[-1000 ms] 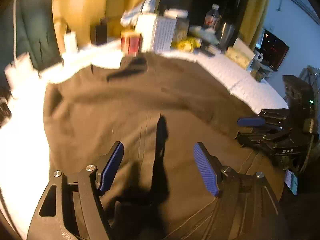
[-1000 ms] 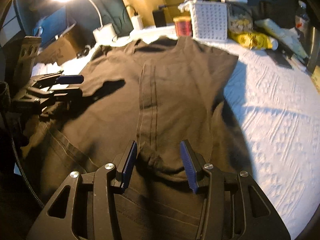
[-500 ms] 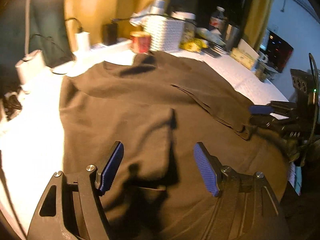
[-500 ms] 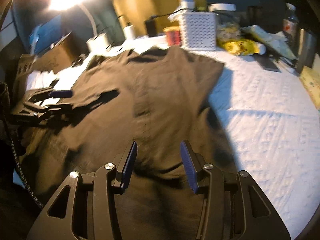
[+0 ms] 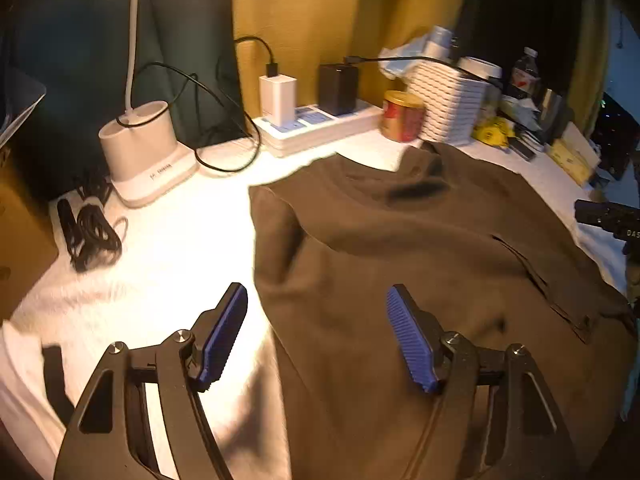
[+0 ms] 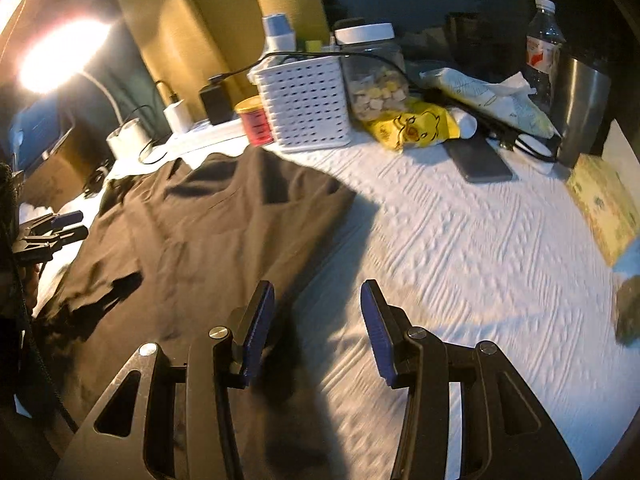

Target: Fold small clothes

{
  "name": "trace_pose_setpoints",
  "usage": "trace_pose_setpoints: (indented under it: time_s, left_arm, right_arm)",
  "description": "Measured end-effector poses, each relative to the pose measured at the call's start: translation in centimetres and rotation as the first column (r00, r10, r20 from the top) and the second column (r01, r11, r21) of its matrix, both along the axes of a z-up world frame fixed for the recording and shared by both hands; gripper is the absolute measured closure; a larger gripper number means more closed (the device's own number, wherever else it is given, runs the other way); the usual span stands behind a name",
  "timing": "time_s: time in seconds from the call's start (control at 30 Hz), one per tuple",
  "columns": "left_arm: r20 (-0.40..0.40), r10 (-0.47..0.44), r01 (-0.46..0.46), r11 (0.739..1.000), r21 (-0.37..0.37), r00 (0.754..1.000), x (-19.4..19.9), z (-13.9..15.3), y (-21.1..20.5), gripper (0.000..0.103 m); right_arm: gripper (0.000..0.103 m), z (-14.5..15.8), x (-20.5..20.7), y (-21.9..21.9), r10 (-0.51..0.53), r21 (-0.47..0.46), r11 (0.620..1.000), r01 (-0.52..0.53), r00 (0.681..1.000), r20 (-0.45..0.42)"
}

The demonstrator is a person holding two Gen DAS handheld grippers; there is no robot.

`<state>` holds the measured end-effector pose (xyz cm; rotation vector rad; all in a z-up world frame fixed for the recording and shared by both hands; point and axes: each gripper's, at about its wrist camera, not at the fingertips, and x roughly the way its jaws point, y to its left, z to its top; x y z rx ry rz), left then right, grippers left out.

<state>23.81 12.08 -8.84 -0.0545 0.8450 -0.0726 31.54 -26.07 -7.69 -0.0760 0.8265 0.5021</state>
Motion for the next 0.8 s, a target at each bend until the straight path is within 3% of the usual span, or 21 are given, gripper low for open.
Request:
trace_pose_setpoints:
  time_s: [0.1, 0.2, 0.23, 0.27, 0.33, 0.47, 0.5, 0.53, 0.57, 0.8]
  left_arm:
    - [-0.008, 0.012, -0.012, 1.0, 0.003, 1.0, 1.9, -0.6, 0.7, 0.036]
    - [-0.041, 0.023, -0.023, 1.0, 0.001, 0.999, 3.7, -1.7, 1.6, 0.059]
    - [-0.049, 0.019, -0.02, 1.0, -0.002, 0.999, 4.1, -2.0, 1.8, 0.079]
    - [-0.06, 0.014, -0.015, 1.0, -0.006, 0.998, 4.5, -2.3, 2.0, 0.092]
    - [-0.061, 0.01, -0.01, 1.0, -0.013, 0.998, 4.9, -2.3, 2.4, 0.094]
    - [-0.062, 0.026, -0.023, 0.998, 0.062, 0.998, 4.6, -1.5, 2.6, 0.097]
    - [-0.06, 0.03, -0.026, 0.998, 0.062, 0.998, 4.5, -1.3, 2.8, 0.097]
    - [-0.055, 0.042, -0.038, 0.997, 0.069, 0.998, 4.3, -1.0, 3.1, 0.1]
    - [-0.051, 0.057, -0.052, 0.995, 0.09, 0.997, 4.2, -0.9, 3.4, 0.1]
    - [-0.065, 0.074, -0.067, 0.992, 0.108, 0.995, 3.8, -1.3, 4.9, 0.1]
  right_arm:
    - [0.055, -0.5, 2.0, 0.1, -0.004, 0.001, 1.0, 0.004, 1.0, -0.012]
    - [0.055, -1.2, 4.0, 0.3, 0.001, 0.019, 1.0, -0.001, 0.999, -0.04]
    - [0.055, -1.4, 4.7, 0.3, 0.002, 0.026, 1.0, -0.001, 0.999, -0.05]
    - [0.055, -1.7, 5.4, 0.4, 0.006, 0.037, 0.999, -0.003, 0.998, -0.062]
    - [0.055, -2.4, 7.0, 0.6, 0.014, 0.065, 0.998, -0.007, 0.995, -0.103]
    - [0.055, -2.9, 8.5, 1.5, 0.058, 0.137, 0.99, -0.038, 0.989, -0.138]
    - [0.061, -3.0, 8.8, 1.7, 0.076, 0.167, 0.985, -0.051, 0.986, -0.148]
    - [0.089, -3.1, 9.1, 2.0, 0.095, 0.189, 0.98, -0.063, 0.982, -0.163]
    - [0.097, -3.2, 9.4, 2.2, 0.1, 0.191, 0.979, -0.068, 0.981, -0.165]
    - [0.098, 0.3, 10.7, 1.6, 0.001, 0.008, 1.0, -0.001, 0.999, 0.041]
